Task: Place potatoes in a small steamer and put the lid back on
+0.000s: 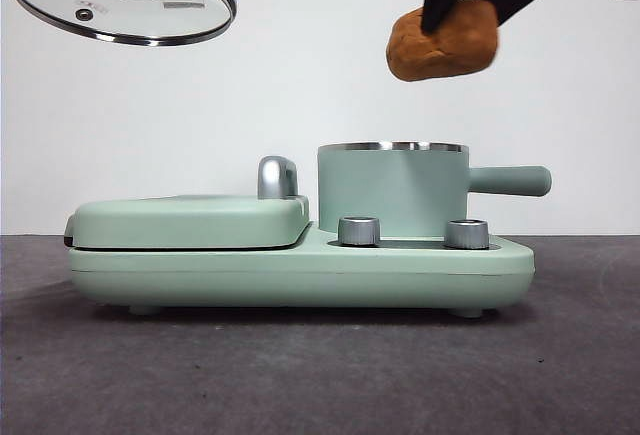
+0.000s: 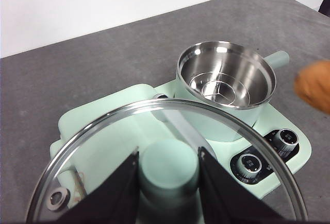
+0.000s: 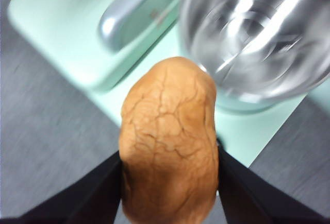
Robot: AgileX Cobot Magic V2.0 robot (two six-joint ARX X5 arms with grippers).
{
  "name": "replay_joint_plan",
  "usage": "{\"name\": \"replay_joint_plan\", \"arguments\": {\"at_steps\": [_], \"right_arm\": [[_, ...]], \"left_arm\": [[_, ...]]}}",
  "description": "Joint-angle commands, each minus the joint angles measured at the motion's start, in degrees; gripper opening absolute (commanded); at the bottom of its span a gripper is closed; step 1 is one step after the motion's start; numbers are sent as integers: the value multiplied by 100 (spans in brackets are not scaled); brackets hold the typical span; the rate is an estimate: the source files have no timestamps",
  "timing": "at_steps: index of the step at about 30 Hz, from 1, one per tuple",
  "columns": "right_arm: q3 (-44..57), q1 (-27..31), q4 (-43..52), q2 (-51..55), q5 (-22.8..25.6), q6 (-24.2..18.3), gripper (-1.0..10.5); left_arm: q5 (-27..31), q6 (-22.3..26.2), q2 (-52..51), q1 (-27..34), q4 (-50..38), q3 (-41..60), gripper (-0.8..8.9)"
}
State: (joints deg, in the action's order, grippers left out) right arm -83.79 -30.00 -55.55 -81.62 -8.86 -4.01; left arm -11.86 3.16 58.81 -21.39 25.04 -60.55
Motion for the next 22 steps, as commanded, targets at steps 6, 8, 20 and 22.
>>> {"name": "replay_joint_plan", "arguments": {"at_steps": [6, 8, 20, 22], "right_arm": [[-999, 179, 323, -1003, -9, -138, 228], [-1248, 210, 350, -1294, -7, -142, 228], [-2048, 404, 501, -2656, 28, -142, 228], [-2048, 437, 562, -2778, 39, -146, 228]], "left_arm": [[4, -92, -26, -9, -195, -98, 9], [4, -92, -26, -9, -197, -98, 9], [4, -85, -26, -9, -192, -98, 9], [4, -83, -26, -9, -190, -98, 9]]}}
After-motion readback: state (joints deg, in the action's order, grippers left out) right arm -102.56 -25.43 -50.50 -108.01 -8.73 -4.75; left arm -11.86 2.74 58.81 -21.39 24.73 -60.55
